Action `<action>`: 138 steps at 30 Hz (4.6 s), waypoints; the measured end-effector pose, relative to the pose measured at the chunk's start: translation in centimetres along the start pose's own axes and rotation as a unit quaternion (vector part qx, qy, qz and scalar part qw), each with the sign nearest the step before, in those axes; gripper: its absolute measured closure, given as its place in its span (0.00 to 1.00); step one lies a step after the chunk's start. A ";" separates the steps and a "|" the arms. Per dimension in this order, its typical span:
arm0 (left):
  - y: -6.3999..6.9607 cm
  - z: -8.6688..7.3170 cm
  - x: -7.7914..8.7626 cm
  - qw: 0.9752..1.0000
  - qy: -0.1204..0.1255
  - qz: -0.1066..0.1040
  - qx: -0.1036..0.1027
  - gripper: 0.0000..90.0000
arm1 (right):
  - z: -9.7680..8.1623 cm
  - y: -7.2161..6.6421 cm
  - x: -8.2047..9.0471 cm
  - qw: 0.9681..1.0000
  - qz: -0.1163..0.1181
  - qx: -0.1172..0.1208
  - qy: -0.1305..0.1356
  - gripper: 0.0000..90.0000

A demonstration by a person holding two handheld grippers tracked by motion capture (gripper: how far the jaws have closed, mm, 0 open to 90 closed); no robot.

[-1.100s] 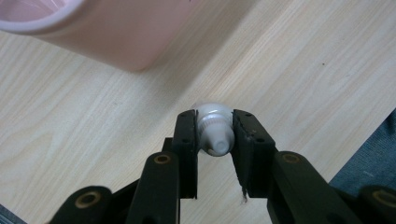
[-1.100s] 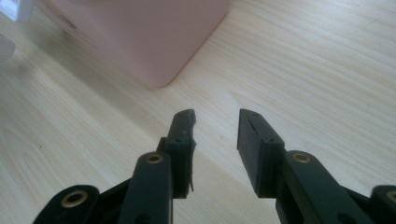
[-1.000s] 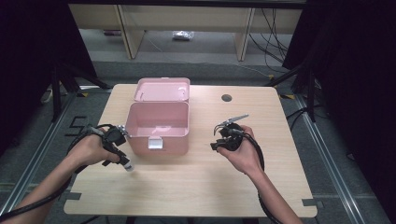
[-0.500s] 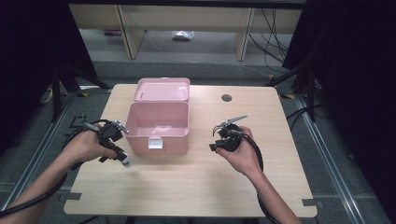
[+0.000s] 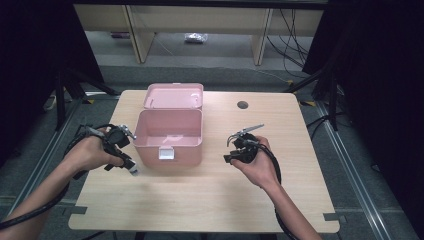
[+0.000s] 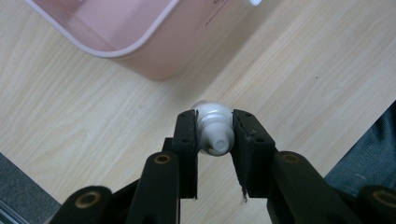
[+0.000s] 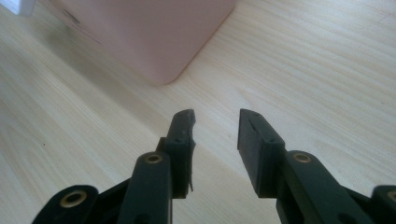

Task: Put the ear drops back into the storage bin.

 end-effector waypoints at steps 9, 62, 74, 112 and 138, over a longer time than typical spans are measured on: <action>0.0 0.3 0.7 1.000 0.006 0.004 -0.001 0.79 | 0.0 0.0 -0.1 1.000 0.000 0.001 0.002 0.74; -0.5 1.6 4.3 0.999 0.046 0.026 0.004 0.80 | 0.0 -0.4 -0.5 1.000 0.003 0.005 0.001 0.73; -0.6 2.1 5.3 0.998 0.062 0.032 0.009 0.80 | 0.0 -0.4 -0.4 1.000 0.003 0.005 0.003 0.73; -1.7 4.1 7.0 0.995 0.080 0.052 0.007 0.80 | 0.0 -0.5 -0.6 1.000 0.003 0.008 0.002 0.73; -2.4 5.3 5.7 0.995 0.078 0.053 0.013 0.80 | -0.2 -0.4 -0.6 1.000 0.006 0.006 0.005 0.72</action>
Point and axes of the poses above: each handheld gripper's, and its own axes: x roughly backward along the jaws, z roughly out of its top, y roughly to its right, the point moved 1 cm from there along -x, roughly forward along the jaws, and after that the axes turned 2 degrees about -y, right-handed, at the moved point
